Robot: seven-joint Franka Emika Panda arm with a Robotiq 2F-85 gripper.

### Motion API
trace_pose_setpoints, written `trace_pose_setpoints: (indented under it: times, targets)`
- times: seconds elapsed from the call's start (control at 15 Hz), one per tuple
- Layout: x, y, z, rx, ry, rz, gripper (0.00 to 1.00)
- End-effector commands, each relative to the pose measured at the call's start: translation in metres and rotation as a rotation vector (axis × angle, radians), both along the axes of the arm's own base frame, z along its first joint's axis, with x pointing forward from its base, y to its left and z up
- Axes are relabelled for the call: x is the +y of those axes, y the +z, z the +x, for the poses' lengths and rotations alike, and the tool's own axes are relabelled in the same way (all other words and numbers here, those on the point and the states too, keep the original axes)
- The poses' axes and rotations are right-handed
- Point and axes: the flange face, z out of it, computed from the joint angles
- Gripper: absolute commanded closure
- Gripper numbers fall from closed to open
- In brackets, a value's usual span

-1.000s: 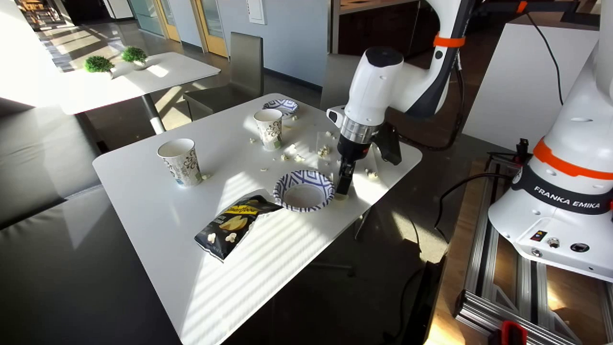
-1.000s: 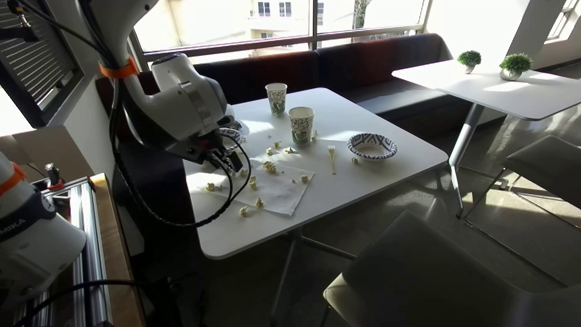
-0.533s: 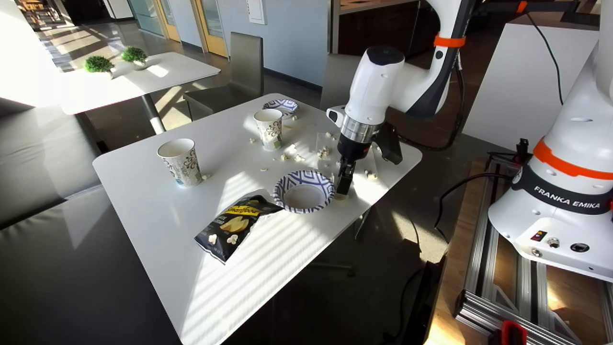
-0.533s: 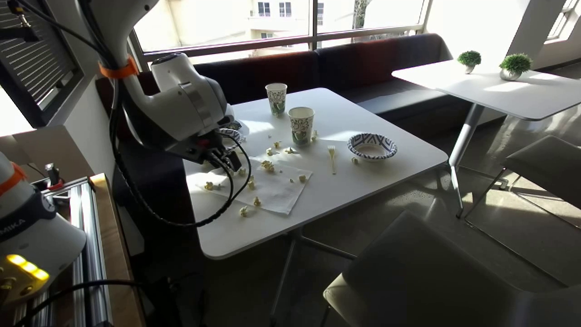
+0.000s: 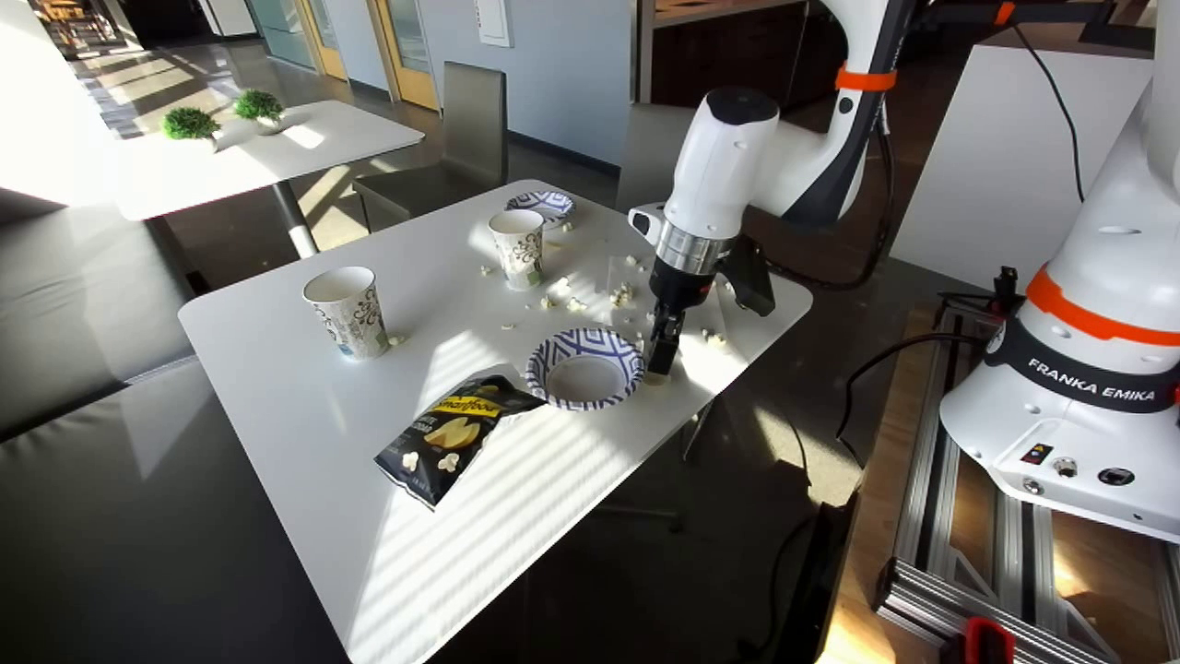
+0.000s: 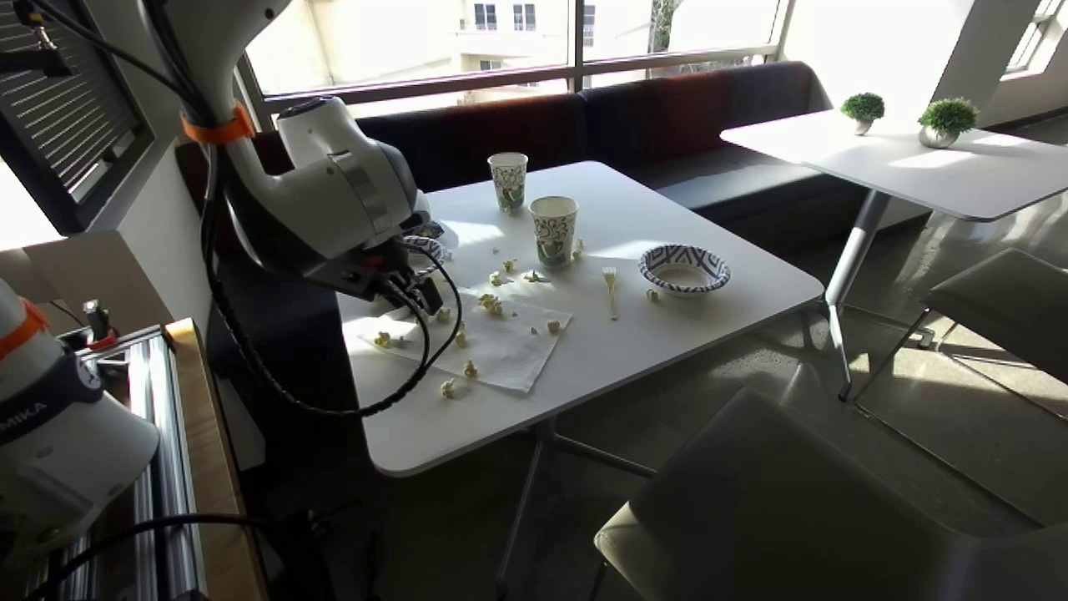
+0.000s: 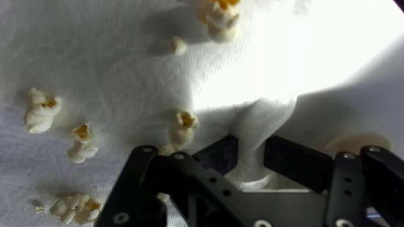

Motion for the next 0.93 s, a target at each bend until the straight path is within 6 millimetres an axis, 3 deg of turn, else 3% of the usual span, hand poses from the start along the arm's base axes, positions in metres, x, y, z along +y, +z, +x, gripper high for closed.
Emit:
trace_pose_setpoints:
  times: [0.0, 0.33, 0.6, 0.87]
  targets:
    - [-0.0027, -0.0026, -0.0062, 0.017, 0.008, 0.015, 0.75]
    - [-0.0037, 0.0003, -0.0089, 0.015, 0.003, 0.012, 0.82]
    - [-0.0036, 0.0037, -0.0115, 0.012, -0.001, 0.01, 0.97]
    - [-0.0055, 0.0061, -0.0159, 0.012, -0.008, -0.001, 0.99]
